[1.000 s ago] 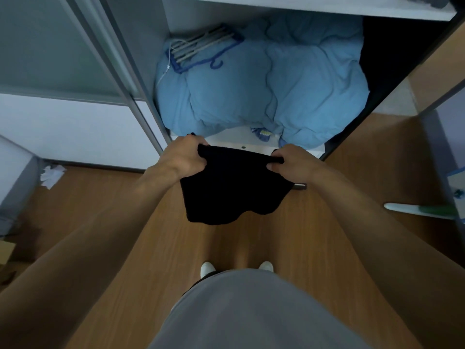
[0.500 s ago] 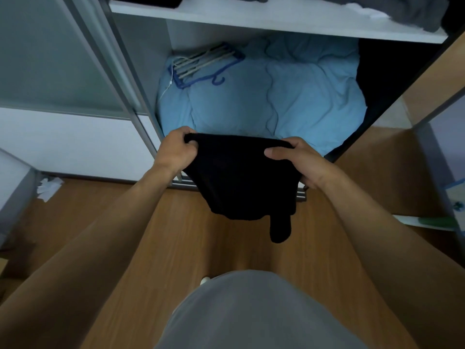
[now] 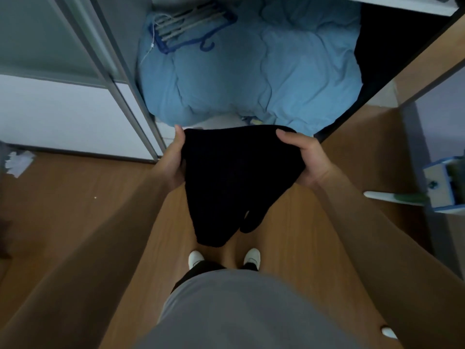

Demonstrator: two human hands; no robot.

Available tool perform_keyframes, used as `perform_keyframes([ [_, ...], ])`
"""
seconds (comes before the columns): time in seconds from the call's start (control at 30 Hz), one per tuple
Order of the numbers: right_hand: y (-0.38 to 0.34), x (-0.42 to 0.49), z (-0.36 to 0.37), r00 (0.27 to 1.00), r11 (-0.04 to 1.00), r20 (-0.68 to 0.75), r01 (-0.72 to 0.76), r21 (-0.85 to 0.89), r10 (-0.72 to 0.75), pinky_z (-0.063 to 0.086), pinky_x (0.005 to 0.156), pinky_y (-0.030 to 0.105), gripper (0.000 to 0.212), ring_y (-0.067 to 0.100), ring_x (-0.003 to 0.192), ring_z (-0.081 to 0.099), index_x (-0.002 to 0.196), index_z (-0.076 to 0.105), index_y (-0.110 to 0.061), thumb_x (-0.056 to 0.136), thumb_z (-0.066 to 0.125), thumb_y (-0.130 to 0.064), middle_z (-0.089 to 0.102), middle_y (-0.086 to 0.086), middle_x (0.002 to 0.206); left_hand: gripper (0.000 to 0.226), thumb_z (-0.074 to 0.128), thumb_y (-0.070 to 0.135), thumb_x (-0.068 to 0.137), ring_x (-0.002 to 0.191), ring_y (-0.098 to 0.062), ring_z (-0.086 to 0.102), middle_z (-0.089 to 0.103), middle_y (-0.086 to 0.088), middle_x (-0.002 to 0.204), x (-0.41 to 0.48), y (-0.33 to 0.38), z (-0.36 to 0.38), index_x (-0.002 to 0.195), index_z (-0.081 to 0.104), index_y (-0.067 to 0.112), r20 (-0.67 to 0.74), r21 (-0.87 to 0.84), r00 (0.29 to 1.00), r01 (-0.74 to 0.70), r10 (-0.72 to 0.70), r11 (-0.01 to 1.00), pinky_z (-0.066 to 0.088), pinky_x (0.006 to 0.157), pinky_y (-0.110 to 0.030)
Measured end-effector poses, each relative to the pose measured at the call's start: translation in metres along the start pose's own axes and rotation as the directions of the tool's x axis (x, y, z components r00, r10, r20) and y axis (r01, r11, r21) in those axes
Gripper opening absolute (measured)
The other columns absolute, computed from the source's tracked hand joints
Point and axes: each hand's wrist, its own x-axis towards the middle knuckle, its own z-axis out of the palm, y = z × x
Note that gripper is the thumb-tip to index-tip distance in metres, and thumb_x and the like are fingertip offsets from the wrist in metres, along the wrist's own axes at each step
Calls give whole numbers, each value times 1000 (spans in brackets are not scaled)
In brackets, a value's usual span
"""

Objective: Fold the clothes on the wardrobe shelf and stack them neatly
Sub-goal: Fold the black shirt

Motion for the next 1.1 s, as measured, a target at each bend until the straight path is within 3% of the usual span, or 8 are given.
perform_keyframes([
  [0.07, 2, -4, -2, 1000, 999, -15, -10, 41, 11, 59, 80, 29, 24, 19, 87, 73, 94, 81, -14, 93, 59, -25, 76, 5, 95, 88, 63, 72, 75, 118, -29, 62, 66, -15, 123, -6, -22, -6, 136, 56, 8, 111, 43, 992, 56, -61, 997, 54, 96, -36],
  [0.23, 2, -14, -13, 998, 994, -55, -23, 110, 29, 58, 82, 31, 27, 21, 97, 71, 112, 72, -11, 94, 61, -28, 74, 6, 105, 77, 93, 36, 63, 118, -19, 64, 71, -1, 123, -11, -56, 0, 129, 58, 18, 418, 127, 878, 198, -234, 972, 53, 96, -30],
  [0.37, -3, -19, -33, 993, 993, -104, -42, 109, 53, 56, 90, 33, 43, 23, 109, 68, 130, 63, -10, 94, 63, -34, 70, 6, 118, 51, 70, 14, 87, 121, -23, 63, 70, -5, 123, -11, -60, 26, 135, 55, 11, 260, 123, 951, 139, -167, 983, 53, 96, -29],
  [0.53, -13, -15, -74, 965, 979, -165, -196, 55, 203, 57, 83, 32, 51, 21, 109, 70, 129, 65, -17, 87, 70, -44, 71, 5, 123, 44, 63, 36, 92, 101, -24, 73, 75, -10, 112, -13, -47, 51, 129, 62, 11, 51, 8, 978, 202, -202, 979, 59, 71, -29],
  [0.77, 12, -4, -124, 980, 922, -120, -105, 372, 160, 51, 101, 41, 59, 26, 122, 63, 118, 74, -20, 79, 70, -64, 64, 4, 135, 47, 70, 43, 86, 103, -26, 72, 73, -10, 117, -16, -35, 97, 122, 71, 13, -38, -69, 959, 276, -279, 959, 58, 79, -34],
  [0.9, 60, 5, -125, 984, 911, -112, -84, 405, 140, 58, 83, 39, 59, 24, 113, 68, 115, 72, -25, 80, 63, -71, 69, 5, 127, 40, 69, 42, 88, 113, -26, 69, 71, -10, 124, -19, -31, 113, 117, 75, 15, -64, -98, 976, 203, -210, 974, 58, 85, -35],
  [1.0, 87, 7, -121, 985, 879, 64, -170, 445, 158, 59, 85, 37, 57, 23, 116, 66, 132, 56, -20, 88, 64, -56, 71, 5, 124, 38, 70, 43, 87, 110, -26, 70, 72, -9, 122, -21, -29, 113, 112, 76, 16, -112, -104, 972, 196, -207, 975, 60, 80, -36],
  [1.1, 99, 12, -121, 986, 983, 47, -162, 84, 159, 54, 96, 34, 52, 20, 119, 64, 137, 55, -18, 89, 73, -27, 69, 3, 127, 39, 71, 44, 85, 103, -26, 73, 74, -10, 116, -22, -24, 100, 109, 78, 15, -206, -69, 951, 222, -232, 973, 60, 77, -36],
])
